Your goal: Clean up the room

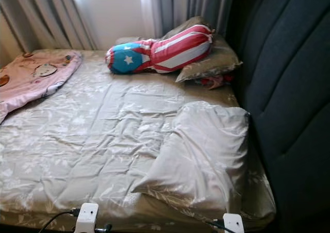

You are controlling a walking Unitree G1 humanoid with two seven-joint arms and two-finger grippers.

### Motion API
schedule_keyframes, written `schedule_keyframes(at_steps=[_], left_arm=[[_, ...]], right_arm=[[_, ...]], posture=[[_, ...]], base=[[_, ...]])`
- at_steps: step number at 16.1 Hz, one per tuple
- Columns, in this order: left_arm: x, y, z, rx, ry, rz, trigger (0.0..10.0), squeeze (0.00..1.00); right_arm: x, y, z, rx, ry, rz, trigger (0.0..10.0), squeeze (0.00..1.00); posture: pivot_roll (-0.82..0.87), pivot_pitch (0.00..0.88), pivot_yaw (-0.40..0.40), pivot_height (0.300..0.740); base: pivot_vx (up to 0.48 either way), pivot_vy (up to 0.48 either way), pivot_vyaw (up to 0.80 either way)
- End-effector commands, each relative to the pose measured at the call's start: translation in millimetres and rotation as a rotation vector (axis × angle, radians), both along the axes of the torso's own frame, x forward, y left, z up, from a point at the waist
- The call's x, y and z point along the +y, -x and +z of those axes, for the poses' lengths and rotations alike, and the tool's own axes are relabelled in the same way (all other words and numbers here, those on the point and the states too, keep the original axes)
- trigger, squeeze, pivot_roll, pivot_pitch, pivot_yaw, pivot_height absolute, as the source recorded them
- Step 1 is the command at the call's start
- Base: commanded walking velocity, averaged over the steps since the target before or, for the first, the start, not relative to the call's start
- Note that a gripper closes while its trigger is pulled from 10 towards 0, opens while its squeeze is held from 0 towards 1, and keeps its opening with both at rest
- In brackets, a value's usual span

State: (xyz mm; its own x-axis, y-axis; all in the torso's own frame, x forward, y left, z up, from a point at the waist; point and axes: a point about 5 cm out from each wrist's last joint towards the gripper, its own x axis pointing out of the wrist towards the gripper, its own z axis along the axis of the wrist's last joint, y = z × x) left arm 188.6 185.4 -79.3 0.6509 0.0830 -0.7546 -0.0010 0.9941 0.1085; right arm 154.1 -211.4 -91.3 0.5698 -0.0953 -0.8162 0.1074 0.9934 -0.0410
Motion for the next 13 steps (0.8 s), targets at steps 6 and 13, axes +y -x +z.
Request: schedule_keyframes(at_steps=[6,13], left_arm=[[1.8,1.4,-0.9,0.017,-0.018,-0.009,10.0,0.00],[1.2,1.2,-0.8,0.015,-0.022,-0.019,10.0,0.00]], right_arm=[[15.5,-2.6,-2.2,0.017,-0.015,0.014,10.0,0.00],[22.6,5.7,-5.5,0.012,-0.023,0.018,10.0,0.00]], posture=[[-0.07,0.000,-0.014,0.740],[-0.08,0.000,-0.013,0.740]], base=[[0.000,-0.143,-0.73],[0.000,-0.090,-0.08]])
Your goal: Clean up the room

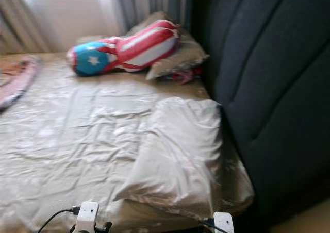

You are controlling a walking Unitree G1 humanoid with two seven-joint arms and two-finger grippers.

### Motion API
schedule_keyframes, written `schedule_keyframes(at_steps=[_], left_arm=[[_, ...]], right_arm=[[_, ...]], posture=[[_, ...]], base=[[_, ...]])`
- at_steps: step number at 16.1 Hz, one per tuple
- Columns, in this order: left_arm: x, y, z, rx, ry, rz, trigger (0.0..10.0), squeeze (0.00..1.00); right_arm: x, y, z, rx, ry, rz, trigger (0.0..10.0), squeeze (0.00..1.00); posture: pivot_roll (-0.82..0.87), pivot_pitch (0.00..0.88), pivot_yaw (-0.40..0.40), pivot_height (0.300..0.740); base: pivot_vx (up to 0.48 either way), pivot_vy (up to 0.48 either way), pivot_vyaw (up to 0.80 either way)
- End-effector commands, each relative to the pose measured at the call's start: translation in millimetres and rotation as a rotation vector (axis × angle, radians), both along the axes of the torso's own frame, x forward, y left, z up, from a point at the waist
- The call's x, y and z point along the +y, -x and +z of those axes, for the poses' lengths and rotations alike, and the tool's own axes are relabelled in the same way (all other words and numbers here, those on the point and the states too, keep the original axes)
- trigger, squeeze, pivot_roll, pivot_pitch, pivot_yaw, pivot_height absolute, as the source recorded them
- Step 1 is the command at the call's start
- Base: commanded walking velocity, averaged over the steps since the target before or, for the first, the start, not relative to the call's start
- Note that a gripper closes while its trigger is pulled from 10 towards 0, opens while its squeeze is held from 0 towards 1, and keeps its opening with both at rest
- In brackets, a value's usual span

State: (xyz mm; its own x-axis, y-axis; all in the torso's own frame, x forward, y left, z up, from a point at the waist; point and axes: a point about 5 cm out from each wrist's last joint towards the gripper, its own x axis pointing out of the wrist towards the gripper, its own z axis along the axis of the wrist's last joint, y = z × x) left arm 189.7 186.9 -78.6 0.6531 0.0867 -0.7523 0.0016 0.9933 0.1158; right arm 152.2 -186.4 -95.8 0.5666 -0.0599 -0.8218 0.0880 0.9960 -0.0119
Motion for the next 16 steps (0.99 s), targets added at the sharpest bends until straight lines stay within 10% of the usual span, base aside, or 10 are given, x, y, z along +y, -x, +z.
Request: schedule_keyframes(at_steps=[1,16], left_arm=[[-0.4,2.4,-1.6,0.018,-0.015,-0.014,10.0,0.00],[-6.5,1.7,-1.3,-0.004,0.032,0.002,10.0,0.00]], right_arm=[[-3.2,5.9,-1.5,0.006,0.007,-0.001,10.0,0.00],[-10.5,-8.1,4.8,-0.024,0.012,0.013,10.0,0.00]], posture=[[-0.08,0.000,-0.013,0.740],[-0.08,0.000,-0.012,0.740]], base=[[0.000,0.000,0.00],[0.000,0.000,0.00]])
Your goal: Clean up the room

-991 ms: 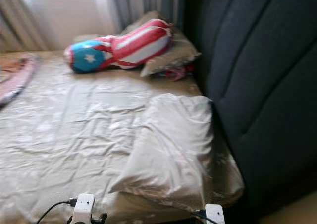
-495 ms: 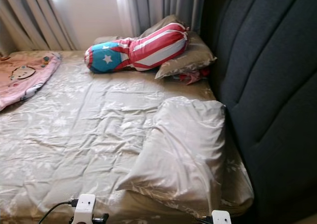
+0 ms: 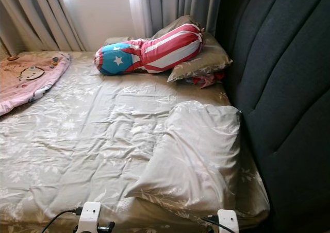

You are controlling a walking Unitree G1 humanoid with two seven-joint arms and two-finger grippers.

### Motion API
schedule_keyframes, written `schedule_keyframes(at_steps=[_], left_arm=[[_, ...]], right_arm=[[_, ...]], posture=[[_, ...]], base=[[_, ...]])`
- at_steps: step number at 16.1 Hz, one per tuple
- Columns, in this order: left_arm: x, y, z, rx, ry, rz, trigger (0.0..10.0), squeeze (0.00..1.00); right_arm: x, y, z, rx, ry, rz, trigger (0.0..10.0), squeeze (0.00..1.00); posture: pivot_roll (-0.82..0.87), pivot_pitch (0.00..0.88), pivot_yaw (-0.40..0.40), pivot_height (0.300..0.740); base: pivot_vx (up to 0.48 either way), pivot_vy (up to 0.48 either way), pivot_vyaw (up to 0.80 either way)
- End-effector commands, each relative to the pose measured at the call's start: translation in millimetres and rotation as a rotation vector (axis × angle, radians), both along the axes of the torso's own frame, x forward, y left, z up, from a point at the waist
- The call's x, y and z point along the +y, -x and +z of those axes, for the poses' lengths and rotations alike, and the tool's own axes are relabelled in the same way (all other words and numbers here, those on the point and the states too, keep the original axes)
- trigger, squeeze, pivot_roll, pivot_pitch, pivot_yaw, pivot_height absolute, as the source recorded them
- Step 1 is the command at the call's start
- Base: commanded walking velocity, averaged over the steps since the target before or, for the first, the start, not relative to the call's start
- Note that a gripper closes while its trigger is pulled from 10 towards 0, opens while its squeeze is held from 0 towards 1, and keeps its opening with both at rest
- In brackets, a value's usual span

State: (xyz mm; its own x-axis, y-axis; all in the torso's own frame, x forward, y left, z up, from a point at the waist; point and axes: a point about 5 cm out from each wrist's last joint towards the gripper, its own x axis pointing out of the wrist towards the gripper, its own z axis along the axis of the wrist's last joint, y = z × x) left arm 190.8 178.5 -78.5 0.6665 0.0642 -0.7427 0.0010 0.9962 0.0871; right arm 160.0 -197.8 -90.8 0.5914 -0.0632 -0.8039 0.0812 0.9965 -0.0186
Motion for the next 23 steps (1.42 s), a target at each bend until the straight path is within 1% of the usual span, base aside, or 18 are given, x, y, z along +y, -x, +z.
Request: schedule_keyframes(at_steps=[1,4,6,7,8,9,10,11,13,14,15,16,17,18,19,21,22,23], left_arm=[[2.0,2.8,-1.4,0.013,0.003,0.003,10.0,0.00],[4.1,0.8,-0.2,0.006,0.004,0.025,10.0,0.00],[5.8,-0.1,0.5,0.001,0.001,0.033,10.0,0.00],[8.9,-1.8,2.4,-0.020,-0.028,0.039,10.0,0.00],[11.4,-7.1,6.2,-0.056,-0.031,0.053,10.0,0.00],[13.1,-15.1,11.7,-0.101,-0.025,0.062,10.0,0.00],[13.5,-27.0,20.6,-0.175,-0.012,0.063,10.0,0.00],[12.1,-40.1,31.3,-0.254,-0.017,0.036,10.0,0.00],[6.6,-54.1,44.8,-0.360,-0.023,-0.004,10.0,0.00],[4.9,-62.8,55.0,-0.438,-0.009,0.012,10.0,0.00],[4.1,-65.9,59.3,-0.473,-0.002,0.016,10.0,0.00],[2.7,-67.8,64.3,-0.522,0.010,0.012,10.0,0.00],[4.9,-66.2,70.3,-0.587,0.013,0.010,10.0,0.00],[5.9,-65.2,71.4,-0.599,0.012,0.011,10.0,0.00],[12.7,-59.7,74.6,-0.641,0.000,0.023,10.0,0.00],[20.5,-55.8,80.4,-0.687,-0.015,0.031,10.0,0.00],[20.9,-56.2,84.3,-0.712,-0.005,0.031,10.0,0.00],[17.9,-58.6,90.9,-0.744,0.022,0.003,10.0,0.00]], right_arm=[[1.0,-0.6,-0.1,0.005,0.003,0.004,10.0,0.00],[1.1,-3.4,0.8,0.004,-0.001,0.001,10.0,0.00],[-0.8,-1.1,0.1,0.009,-0.003,-0.004,10.0,0.00],[-4.9,3.5,-0.7,0.009,-0.003,-0.006,10.0,0.00],[-9.2,3.1,1.1,-0.019,-0.004,-0.010,10.0,0.00],[-11.0,-1.4,4.3,-0.061,-0.008,-0.013,10.0,0.00],[1.7,-15.0,9.6,-0.129,-0.027,0.005,10.0,0.00],[10.5,-29.1,16.9,-0.202,-0.045,0.017,10.0,0.00],[12.1,-43.7,26.9,-0.291,-0.064,-0.002,10.0,0.00],[10.4,-53.8,35.6,-0.368,-0.074,-0.027,10.0,0.00],[9.2,-58.3,40.2,-0.408,-0.076,-0.031,10.0,0.00],[7.6,-64.8,47.9,-0.476,-0.074,-0.033,10.0,0.00],[4.4,-74.2,60.8,-0.576,-0.065,-0.033,10.0,0.00],[3.4,-75.8,63.6,-0.598,-0.064,-0.035,10.0,0.00],[-2.8,-78.3,71.9,-0.661,-0.057,-0.064,10.0,0.00],[-4.5,-76.2,77.5,-0.714,-0.049,-0.054,10.0,0.00],[-5.3,-74.7,78.8,-0.726,-0.048,-0.054,10.0,0.00],[-7.5,-71.8,80.3,-0.743,-0.047,-0.075,10.0,0.00]], posture=[[-0.08,0.000,-0.012,0.740],[-0.08,0.000,-0.008,0.740],[-0.09,0.000,-0.005,0.740],[-0.09,0.000,-0.006,0.740],[-0.09,0.000,-0.006,0.740],[-0.10,0.000,-0.005,0.740],[-0.10,0.000,-0.001,0.740],[-0.10,0.000,-0.003,0.740],[-0.11,0.000,-0.003,0.740],[-0.11,0.000,-0.002,0.740],[-0.11,0.000,-0.002,0.740],[-0.11,0.000,-0.002,0.740],[-0.12,0.000,-0.002,0.740],[-0.12,0.000,-0.002,0.740],[-0.12,0.000,-0.005,0.740],[-0.12,0.000,-0.009,0.740],[-0.12,0.000,-0.013,0.740],[-0.11,0.000,-0.015,0.740]], base=[[0.000,0.000,0.00],[0.000,0.000,0.00],[0.000,0.000,0.00],[0.000,0.000,0.00],[0.000,0.000,0.00],[0.000,0.000,0.00],[0.000,0.000,0.00],[0.000,0.000,0.00],[0.000,0.000,0.00],[0.000,0.000,0.00],[0.000,0.000,0.00],[0.000,0.000,0.00],[0.000,0.000,0.00],[0.000,0.000,0.00],[0.000,0.000,0.00],[0.000,0.000,0.00],[0.000,0.000,0.00],[0.000,0.000,0.00]])
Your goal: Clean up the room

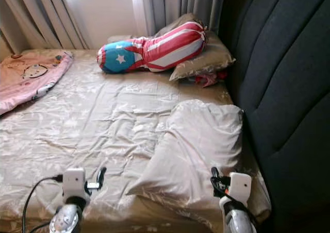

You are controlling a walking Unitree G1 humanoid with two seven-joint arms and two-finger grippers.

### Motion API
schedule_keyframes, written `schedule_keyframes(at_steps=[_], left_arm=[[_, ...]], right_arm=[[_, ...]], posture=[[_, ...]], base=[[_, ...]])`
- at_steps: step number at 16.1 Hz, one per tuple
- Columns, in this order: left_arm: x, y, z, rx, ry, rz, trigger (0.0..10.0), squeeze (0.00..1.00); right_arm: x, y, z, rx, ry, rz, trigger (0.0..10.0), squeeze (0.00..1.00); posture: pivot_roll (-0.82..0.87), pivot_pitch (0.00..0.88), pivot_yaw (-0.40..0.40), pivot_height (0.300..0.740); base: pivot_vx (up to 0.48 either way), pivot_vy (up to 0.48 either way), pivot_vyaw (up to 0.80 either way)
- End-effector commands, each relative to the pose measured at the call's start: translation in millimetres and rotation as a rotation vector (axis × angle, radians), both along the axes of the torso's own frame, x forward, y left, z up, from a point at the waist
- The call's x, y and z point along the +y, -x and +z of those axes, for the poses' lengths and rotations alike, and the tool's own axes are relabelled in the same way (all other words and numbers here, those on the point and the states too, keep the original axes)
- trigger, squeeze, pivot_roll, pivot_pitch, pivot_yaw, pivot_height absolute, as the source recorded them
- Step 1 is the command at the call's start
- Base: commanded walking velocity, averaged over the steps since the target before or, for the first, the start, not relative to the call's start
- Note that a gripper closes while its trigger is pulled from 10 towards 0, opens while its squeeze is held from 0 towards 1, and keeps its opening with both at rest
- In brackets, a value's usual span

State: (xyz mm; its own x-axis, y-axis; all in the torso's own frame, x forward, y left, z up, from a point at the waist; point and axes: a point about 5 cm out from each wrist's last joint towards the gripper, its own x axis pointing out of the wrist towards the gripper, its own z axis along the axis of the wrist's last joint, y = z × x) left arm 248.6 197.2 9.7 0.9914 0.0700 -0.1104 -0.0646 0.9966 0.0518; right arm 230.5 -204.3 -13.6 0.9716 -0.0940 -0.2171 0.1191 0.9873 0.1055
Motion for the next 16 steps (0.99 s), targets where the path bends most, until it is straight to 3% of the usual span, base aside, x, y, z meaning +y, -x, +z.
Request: schedule_keyframes(at_steps=[1,4,7,16], left_arm=[[-3.9,-2.6,5.3,-0.025,0.009,-0.037,10.0,0.00],[-14.3,-14.1,12.6,-0.037,0.032,-0.050,10.0,0.00],[-21.5,-15.9,13.4,-0.025,0.050,-0.088,10.0,0.00],[-20.2,-20.6,19.2,-0.015,0.031,-0.091,10.0,0.00]], right_arm=[[-1.5,-0.3,4.1,-0.030,-0.005,-0.018,10.0,0.00],[5.1,1.1,3.3,-0.021,-0.016,-0.032,10.0,0.00],[6.1,-2.7,6.8,-0.023,-0.023,-0.044,10.0,0.00],[-2.1,-8.8,12.7,-0.019,-0.019,-0.088,10.0,0.00]], posture=[[-0.12,0.000,-0.014,0.740],[-0.13,0.000,-0.006,0.740],[-0.13,0.000,-0.010,0.740],[-0.12,0.000,-0.025,0.740]], base=[[0.000,0.000,0.00],[0.000,0.000,0.00],[0.000,0.000,0.00],[0.000,0.000,0.00]])
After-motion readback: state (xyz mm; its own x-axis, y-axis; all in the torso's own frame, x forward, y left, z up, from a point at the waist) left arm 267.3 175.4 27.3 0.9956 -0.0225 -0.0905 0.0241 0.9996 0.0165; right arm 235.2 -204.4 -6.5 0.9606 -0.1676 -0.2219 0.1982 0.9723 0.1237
